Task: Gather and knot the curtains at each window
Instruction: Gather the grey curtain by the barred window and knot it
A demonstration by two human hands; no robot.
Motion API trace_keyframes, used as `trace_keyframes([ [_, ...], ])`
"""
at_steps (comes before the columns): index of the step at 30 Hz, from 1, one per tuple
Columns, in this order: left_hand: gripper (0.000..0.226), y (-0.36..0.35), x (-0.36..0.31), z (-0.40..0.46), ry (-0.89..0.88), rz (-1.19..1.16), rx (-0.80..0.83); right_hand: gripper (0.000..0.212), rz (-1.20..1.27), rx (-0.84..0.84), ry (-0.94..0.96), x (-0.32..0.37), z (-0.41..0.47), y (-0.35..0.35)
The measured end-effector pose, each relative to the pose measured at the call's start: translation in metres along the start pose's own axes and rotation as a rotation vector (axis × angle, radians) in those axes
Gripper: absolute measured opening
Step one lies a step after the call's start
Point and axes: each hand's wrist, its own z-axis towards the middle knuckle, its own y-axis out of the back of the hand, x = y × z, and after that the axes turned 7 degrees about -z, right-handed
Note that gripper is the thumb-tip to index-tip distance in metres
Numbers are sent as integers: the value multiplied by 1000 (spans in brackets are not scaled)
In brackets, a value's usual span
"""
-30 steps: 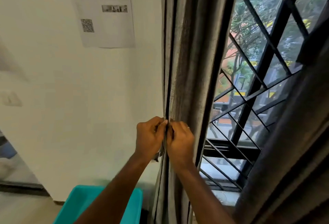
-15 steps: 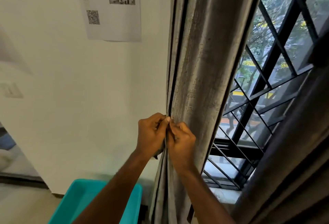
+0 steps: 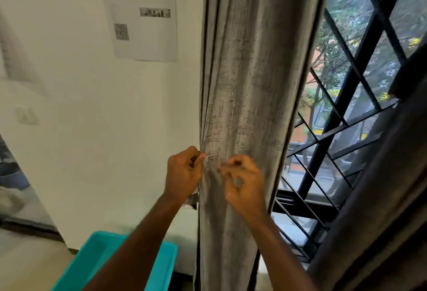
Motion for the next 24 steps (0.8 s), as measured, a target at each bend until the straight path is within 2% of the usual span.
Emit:
trace_keyframes([
  [3, 28, -6, 1, 1, 8, 19, 5, 19, -52, -405, -152, -4, 1, 28],
  [5, 27, -11, 1, 0, 11, 33, 2, 24, -102, -500, -241, -17, 5, 37],
  [8, 30, -14, 0, -3, 21, 40, -9, 42, -93, -478, -331, -38, 4, 39],
  [11, 32, -20, -7, -6, 32, 46, -21, 47, -84, -426, -376, -47, 2, 36],
  [13, 32, -23, -8, -6, 34, 62, -41, 40, -77, -455, -401, -53, 5, 34],
  [15, 31, -23, -6, -5, 39, 106, -66, 23, -89, -482, -417, -57, 8, 33],
  [17, 29, -24, -5, -5, 47, 153, -85, 13, -124, -456, -380, -56, 6, 28],
  [21, 28, -29, -9, -6, 31, 221, -98, 7, -214, -258, -59, -37, -10, 9],
  [22, 28, -31, -10, -7, 22, 239, -94, 8, -224, -260, -54, -37, -10, 7],
  [24, 29, -32, -11, -8, 9, 263, -89, 8, -184, -350, -159, -36, -5, 5],
])
